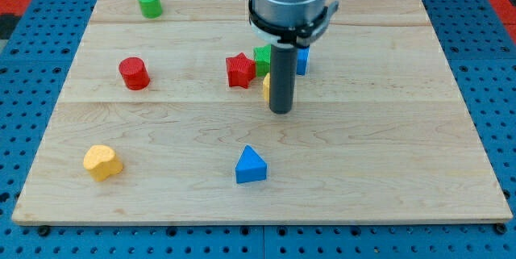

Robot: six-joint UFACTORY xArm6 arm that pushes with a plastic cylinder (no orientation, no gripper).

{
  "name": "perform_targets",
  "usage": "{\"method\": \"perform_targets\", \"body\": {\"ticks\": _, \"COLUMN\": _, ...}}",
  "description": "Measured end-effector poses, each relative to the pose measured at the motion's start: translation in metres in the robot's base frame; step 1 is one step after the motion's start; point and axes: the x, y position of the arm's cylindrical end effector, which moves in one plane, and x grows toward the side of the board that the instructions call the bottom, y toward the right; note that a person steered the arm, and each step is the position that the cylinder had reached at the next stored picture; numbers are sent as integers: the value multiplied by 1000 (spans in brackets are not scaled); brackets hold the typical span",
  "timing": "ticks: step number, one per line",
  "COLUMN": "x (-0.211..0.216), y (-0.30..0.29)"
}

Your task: Place the blue triangle at the bottom of the blue cube

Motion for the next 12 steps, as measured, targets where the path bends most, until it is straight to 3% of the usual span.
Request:
{"method": "perform_targets", "body": {"ticks": 2, "x": -6, "y": -1}}
{"method": "perform_targets", "body": {"ticks": 3, "x": 14, "y": 26}}
{"method": "perform_targets", "body": {"ticks": 4, "x": 70, "y": 52}}
{"method": "perform_targets", "body": {"ticks": 5, "x": 123, "y": 32}}
{"method": "perform_targets", "body": {"ticks": 6, "x": 134, "y": -38}}
{"method": "perform_targets", "body": {"ticks": 7, "x": 128, "y": -61}}
{"method": "perform_targets", "body": {"ticks": 10, "x": 55, "y": -41}}
{"method": "perform_targets", "body": {"ticks": 12, "x": 33, "y": -23}}
